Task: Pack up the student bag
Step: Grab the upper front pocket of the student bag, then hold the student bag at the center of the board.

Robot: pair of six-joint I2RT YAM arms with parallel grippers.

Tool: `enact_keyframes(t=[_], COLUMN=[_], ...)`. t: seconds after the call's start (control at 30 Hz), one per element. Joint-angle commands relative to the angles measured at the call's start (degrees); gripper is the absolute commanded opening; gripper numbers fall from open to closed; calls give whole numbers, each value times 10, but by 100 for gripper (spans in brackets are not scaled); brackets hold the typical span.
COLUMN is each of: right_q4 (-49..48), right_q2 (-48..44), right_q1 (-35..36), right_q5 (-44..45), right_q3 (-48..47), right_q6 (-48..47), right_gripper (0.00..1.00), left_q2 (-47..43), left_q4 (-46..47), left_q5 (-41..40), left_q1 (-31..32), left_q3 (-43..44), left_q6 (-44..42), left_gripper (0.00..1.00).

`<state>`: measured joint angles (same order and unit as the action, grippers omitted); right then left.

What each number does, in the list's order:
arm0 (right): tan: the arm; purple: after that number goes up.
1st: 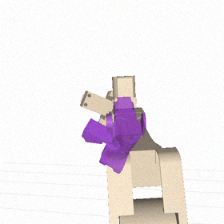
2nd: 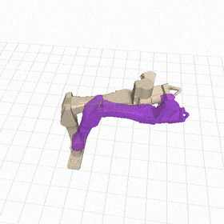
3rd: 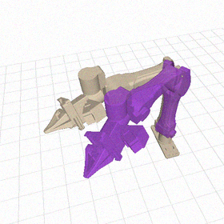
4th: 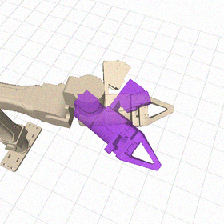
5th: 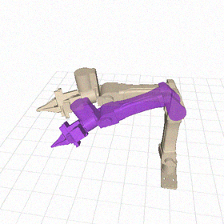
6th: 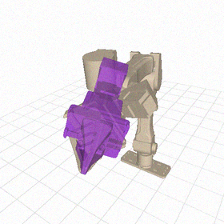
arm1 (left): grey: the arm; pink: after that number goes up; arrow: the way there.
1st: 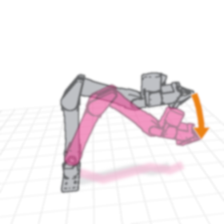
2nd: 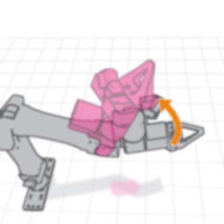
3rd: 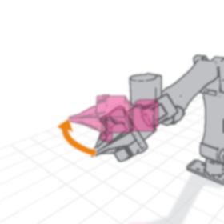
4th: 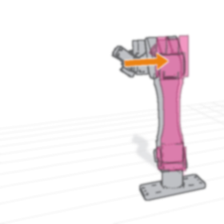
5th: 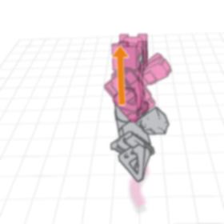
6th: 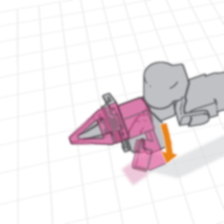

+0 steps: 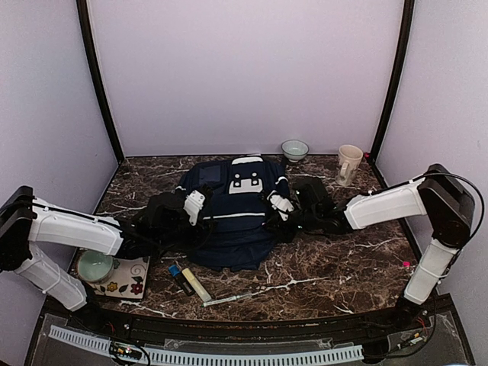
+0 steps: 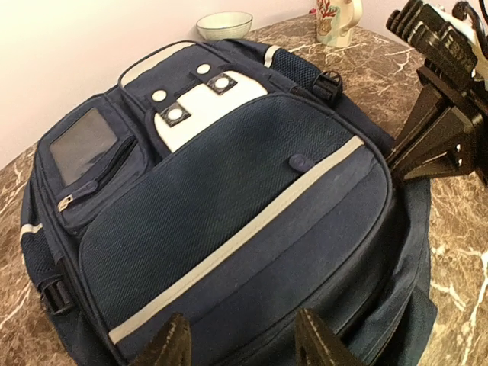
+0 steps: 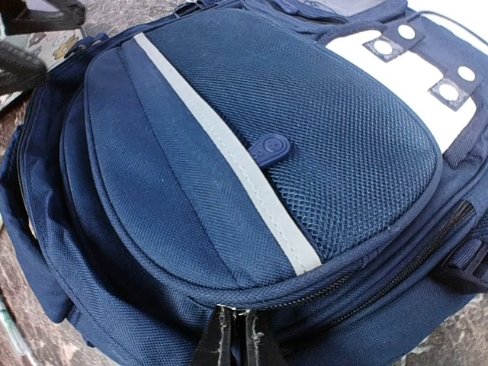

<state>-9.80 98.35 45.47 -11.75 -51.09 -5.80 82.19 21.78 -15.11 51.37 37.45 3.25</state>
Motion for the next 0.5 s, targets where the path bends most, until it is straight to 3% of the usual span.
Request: enact_keyframes(t=[0.0,0.17,0.47], right_q4=[33,69,94], right_q2=[-20,-30,-55], right_q1=[-2,-2,-16], right_q5=[-26,5,99], right_q3=[-26,-31,-4], right_q6=[76,122,158], right_gripper=[0,0,0], left_q2=[-61,-92,-116], left_q4=[-28,-48,-37], left_q5=[-39,-36,57], left_q1=[-2,-32,-81], left_q3=[-41,-64,-91], left_q6=[41,84,134], left_gripper=[56,74,79])
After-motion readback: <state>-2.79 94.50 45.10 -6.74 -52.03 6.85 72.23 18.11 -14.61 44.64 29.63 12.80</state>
